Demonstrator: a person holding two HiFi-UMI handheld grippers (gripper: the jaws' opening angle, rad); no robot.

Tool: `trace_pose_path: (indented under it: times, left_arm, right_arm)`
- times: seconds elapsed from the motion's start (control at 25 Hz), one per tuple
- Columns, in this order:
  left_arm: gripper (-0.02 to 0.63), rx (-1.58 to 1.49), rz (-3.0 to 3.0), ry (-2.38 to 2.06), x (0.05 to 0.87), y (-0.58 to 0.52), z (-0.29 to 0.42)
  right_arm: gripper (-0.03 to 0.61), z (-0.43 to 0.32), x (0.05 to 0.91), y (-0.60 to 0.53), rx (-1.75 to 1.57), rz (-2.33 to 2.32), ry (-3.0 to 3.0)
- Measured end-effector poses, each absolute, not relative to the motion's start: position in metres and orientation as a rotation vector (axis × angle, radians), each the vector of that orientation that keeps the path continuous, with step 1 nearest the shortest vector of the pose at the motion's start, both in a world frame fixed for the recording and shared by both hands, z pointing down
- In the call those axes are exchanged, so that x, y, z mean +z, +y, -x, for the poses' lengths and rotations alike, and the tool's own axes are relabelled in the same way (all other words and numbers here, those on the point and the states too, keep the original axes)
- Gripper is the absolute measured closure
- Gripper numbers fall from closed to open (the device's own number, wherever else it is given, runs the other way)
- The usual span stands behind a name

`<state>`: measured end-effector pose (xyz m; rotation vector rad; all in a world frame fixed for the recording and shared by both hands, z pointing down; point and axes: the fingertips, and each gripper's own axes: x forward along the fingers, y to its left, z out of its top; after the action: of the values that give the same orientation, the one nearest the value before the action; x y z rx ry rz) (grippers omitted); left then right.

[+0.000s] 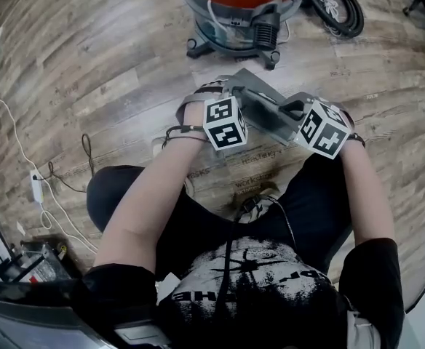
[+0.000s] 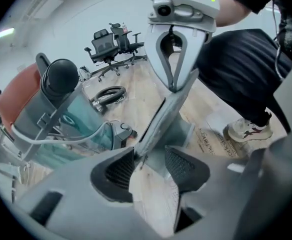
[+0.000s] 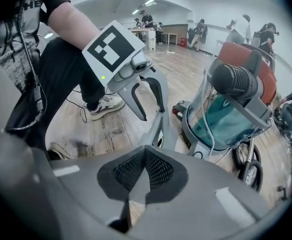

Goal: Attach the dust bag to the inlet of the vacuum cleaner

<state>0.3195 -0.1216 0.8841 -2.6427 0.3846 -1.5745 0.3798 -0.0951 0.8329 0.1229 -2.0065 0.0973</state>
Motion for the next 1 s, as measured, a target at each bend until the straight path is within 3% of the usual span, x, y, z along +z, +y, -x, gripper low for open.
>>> trace_pose_path:
  times: [0.32, 0.4, 0.52, 0.92, 1.0]
  left_arm:
    - [0.427, -1.561, 2.584, 0.327, 0.884, -0.122, -0.328]
    - [0.526, -1.562, 2.567, 0.313, 0.882, -0.12, -0.328]
    - [0.573, -1.571, 2.588, 0.294, 0.879, -0.115, -0.327]
    - [0.588, -1.561, 2.678, 0.345, 0.854, -0.125, -0.317]
    - [0.588, -1.555, 2.732, 0.371, 0.845, -0.132, -0.314]
  right_arm:
    - [0.577, -0.377, 0.828, -0.081, 0.075, -0.089, -2.026]
    - [0.577, -0.377, 0.826, -0.082, 0.069, -0.096, -2.031]
    - [0.577, -0.379, 0.824, -0.088, 0.059, -0.115, -2.031]
    - [0.571, -0.377, 0.811, -0.12, 0.027, -0.235, -2.031]
    - [0.493, -0.374, 0.797, -0.129, 0.061, -0.262, -2.06]
